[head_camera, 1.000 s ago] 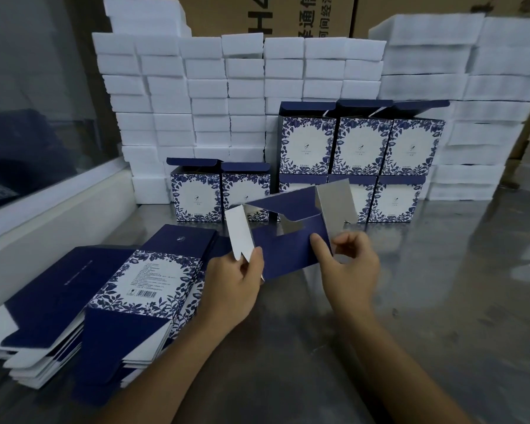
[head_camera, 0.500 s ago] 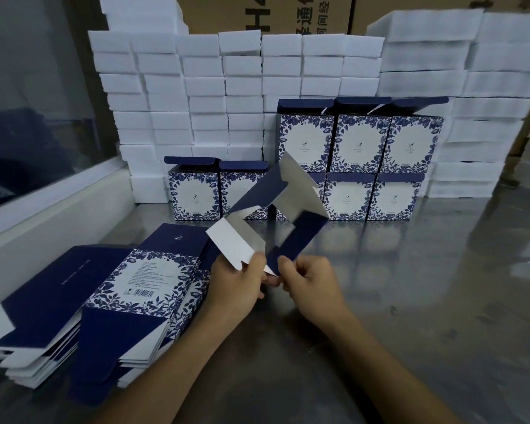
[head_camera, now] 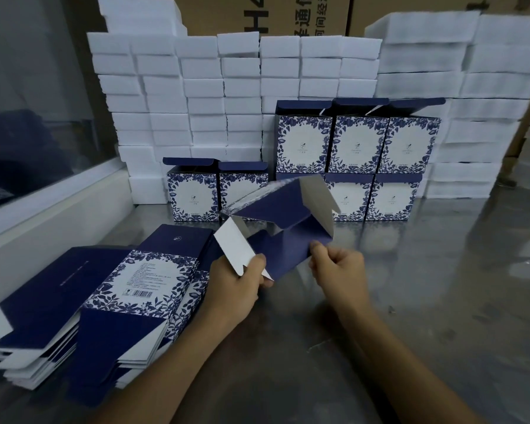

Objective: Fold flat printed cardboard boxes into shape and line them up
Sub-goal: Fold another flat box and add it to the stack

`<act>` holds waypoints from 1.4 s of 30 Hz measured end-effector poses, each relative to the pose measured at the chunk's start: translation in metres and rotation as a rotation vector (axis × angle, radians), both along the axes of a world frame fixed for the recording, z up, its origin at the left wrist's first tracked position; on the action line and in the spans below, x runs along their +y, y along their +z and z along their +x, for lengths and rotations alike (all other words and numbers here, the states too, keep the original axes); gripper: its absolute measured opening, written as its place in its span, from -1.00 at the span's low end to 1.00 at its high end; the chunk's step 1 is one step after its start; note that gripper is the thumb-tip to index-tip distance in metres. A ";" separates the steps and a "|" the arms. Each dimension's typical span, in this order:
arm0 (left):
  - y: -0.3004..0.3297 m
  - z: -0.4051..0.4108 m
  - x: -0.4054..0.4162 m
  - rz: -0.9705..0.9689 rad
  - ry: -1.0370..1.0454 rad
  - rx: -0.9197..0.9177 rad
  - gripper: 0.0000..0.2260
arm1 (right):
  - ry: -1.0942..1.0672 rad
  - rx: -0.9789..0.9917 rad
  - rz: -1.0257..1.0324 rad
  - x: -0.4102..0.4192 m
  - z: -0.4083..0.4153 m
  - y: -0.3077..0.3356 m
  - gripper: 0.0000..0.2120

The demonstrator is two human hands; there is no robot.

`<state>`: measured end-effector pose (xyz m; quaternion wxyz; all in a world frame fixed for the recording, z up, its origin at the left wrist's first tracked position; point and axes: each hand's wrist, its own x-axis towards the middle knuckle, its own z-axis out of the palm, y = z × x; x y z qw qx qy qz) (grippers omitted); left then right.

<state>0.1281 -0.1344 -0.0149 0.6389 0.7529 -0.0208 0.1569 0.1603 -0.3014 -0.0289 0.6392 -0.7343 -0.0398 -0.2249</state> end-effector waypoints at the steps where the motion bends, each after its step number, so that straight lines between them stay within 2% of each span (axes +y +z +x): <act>1: -0.001 0.001 0.001 -0.025 0.009 0.006 -0.74 | 0.039 0.023 0.013 0.001 -0.002 0.000 -0.47; 4: -0.002 0.003 0.000 -0.032 -0.014 0.004 -0.78 | 0.110 0.063 -0.012 0.008 -0.006 -0.001 -0.45; 10: -0.001 0.006 0.002 -0.057 -0.055 -0.033 -0.73 | 0.063 0.097 0.055 0.008 -0.006 0.004 -0.44; 14: 0.002 0.005 0.005 -0.084 -0.025 -0.016 -0.73 | -0.035 0.072 0.157 0.001 -0.003 0.004 -0.43; 16: 0.003 0.005 0.006 -0.092 -0.022 -0.005 -0.77 | -0.108 0.047 0.074 -0.006 -0.001 0.002 -0.42; 19: 0.001 0.004 0.005 0.026 0.002 -0.076 -0.79 | -0.154 0.069 -0.097 -0.010 0.002 -0.001 -0.46; 22: 0.000 0.003 0.007 0.246 0.141 -0.259 -0.86 | -0.163 0.117 -0.178 -0.009 0.000 0.000 -0.47; 25: 0.004 0.005 0.013 0.195 0.102 -0.402 -0.40 | -0.283 0.086 -0.259 -0.007 -0.004 0.003 -0.60; 27: 0.006 0.004 0.012 0.252 0.049 -0.476 -0.33 | -0.316 0.032 -0.266 -0.006 -0.008 0.006 -0.82; 28: 0.005 0.003 0.011 0.300 0.034 -0.505 -0.36 | -0.304 0.012 -0.273 -0.006 -0.010 0.007 -0.84; 30: 0.004 0.004 0.008 0.343 0.026 -0.528 -0.49 | -0.227 -0.034 -0.334 -0.005 -0.013 0.008 -0.71; 31: 0.004 0.004 0.007 0.330 0.038 -0.521 -0.55 | -0.175 -0.047 -0.354 -0.004 -0.014 0.008 -0.71; 34: 0.006 0.006 0.006 0.246 0.132 -0.456 -0.74 | -0.043 -0.084 -0.306 0.000 -0.018 0.012 -0.96; 36: 0.008 0.008 0.008 0.185 0.182 -0.443 -0.81 | 0.101 -0.093 -0.215 0.001 -0.020 0.014 -0.70; 38: 0.009 0.009 0.010 0.114 0.205 -0.429 -0.77 | 0.224 -0.078 -0.123 0.006 -0.022 0.016 -0.48; 40: 0.010 0.009 0.012 0.054 0.224 -0.406 -0.72 | 0.270 -0.095 -0.058 0.012 -0.023 0.018 -0.45; 42: 0.010 0.010 0.012 0.036 0.232 -0.378 -0.75 | 0.258 -0.086 -0.026 0.015 -0.022 0.016 -0.53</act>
